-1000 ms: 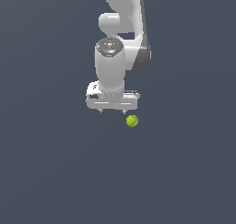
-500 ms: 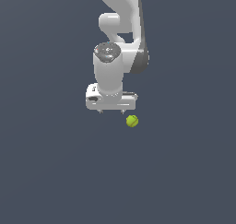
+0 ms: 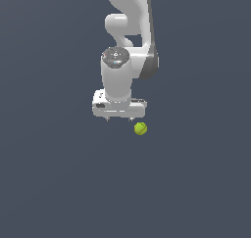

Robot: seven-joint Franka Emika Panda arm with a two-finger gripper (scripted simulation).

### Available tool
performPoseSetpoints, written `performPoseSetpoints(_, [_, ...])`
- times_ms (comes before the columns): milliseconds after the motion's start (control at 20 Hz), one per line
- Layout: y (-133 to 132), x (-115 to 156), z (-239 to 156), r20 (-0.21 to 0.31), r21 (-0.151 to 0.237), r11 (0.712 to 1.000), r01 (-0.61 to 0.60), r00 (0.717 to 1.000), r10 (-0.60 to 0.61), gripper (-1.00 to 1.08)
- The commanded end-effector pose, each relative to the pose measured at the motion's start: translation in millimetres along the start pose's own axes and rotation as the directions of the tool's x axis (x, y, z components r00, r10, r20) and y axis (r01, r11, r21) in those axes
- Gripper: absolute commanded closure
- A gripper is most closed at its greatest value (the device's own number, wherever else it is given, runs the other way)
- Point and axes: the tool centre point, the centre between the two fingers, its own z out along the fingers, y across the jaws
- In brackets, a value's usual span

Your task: Pick up the object and move it to a goal position.

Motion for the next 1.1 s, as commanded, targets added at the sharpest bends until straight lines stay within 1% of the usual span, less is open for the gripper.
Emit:
performPoseSetpoints(0, [-4.1, -0.6, 2.7, -0.001, 0.000, 1.000, -0.016, 1.000, 0.016, -0.92])
performPoseSetpoints(300, [-19.5, -3.2, 13.0, -0.007, 0.002, 0.996, -0.084, 0.996, 0.084, -0.92])
performPoseSetpoints(550, [-37.9, -7.2, 25.5, -0.014, 0.005, 0.986, -0.166, 0.986, 0.166, -0.92])
performPoseSetpoints(750, [-54.7, -11.9, 37.0, -0.020, 0.009, 0.970, -0.243, 0.970, 0.243, -0.92])
performPoseSetpoints(1050, [-77.8, -20.0, 53.0, -0.027, 0.016, 0.937, -0.350, 0.936, 0.350, -0.92])
